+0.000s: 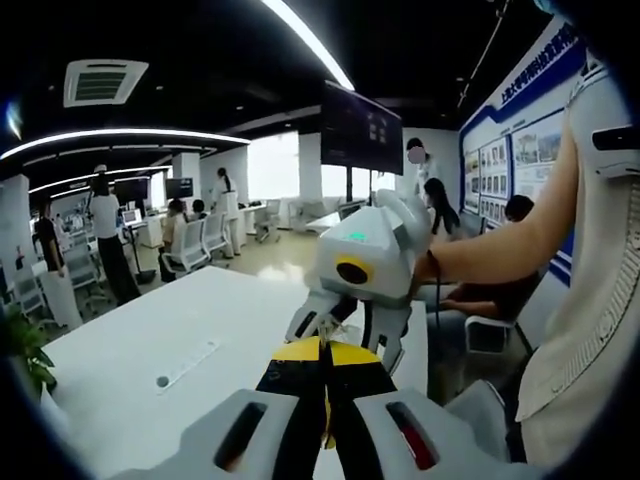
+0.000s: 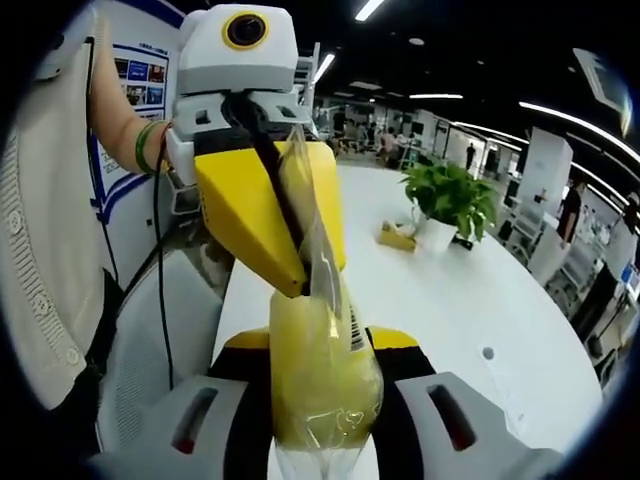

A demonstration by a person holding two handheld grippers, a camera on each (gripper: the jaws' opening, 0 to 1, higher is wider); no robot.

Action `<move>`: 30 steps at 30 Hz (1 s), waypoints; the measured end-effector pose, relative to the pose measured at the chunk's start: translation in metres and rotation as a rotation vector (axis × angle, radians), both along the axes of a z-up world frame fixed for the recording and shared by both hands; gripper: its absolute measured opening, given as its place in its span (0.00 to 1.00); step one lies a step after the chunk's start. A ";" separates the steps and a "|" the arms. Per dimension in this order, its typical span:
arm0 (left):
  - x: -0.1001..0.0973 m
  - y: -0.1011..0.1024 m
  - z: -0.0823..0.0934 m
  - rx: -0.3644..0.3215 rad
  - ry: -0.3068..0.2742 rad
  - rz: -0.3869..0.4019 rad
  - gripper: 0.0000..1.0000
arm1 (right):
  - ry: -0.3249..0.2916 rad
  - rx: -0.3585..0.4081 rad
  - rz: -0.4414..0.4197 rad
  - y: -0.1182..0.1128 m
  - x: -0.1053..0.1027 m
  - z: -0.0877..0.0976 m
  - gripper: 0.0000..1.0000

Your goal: Compare the silicone blocks by pressing each to a similar depth, holding the contact briefly, and releasing to observe deformation and rebound differences across the visible hardness samples.

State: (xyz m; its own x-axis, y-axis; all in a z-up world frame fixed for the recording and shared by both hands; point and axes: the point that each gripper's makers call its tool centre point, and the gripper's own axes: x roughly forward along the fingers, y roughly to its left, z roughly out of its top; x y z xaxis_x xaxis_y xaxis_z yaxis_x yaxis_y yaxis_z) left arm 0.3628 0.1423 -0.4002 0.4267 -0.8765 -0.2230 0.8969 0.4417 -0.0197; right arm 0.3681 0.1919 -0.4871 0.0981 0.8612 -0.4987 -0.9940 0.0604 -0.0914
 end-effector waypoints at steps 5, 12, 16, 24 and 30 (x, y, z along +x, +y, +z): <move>0.003 0.001 0.000 -0.032 0.040 0.020 0.00 | -0.016 0.003 -0.009 -0.001 0.003 -0.001 0.33; 0.004 0.002 -0.004 -0.074 0.111 0.056 0.00 | -0.015 -0.003 -0.010 -0.003 0.000 -0.005 0.36; 0.002 0.002 -0.003 -0.095 0.117 0.067 0.00 | -0.015 0.000 -0.024 -0.006 -0.003 -0.007 0.42; -0.001 -0.004 -0.004 -0.093 0.124 0.070 0.00 | -0.013 0.063 -0.096 -0.019 -0.005 0.002 0.51; -0.004 -0.011 -0.008 -0.097 0.148 0.074 0.00 | -0.019 0.109 -0.178 -0.038 -0.002 0.007 0.59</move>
State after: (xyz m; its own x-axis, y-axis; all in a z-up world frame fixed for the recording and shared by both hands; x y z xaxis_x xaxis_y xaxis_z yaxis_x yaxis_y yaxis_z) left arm 0.3592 0.1311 -0.4083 0.4599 -0.8642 -0.2040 0.8460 0.4963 -0.1952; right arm 0.3662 0.1536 -0.4801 0.2621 0.8782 -0.4001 -0.9649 0.2454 -0.0936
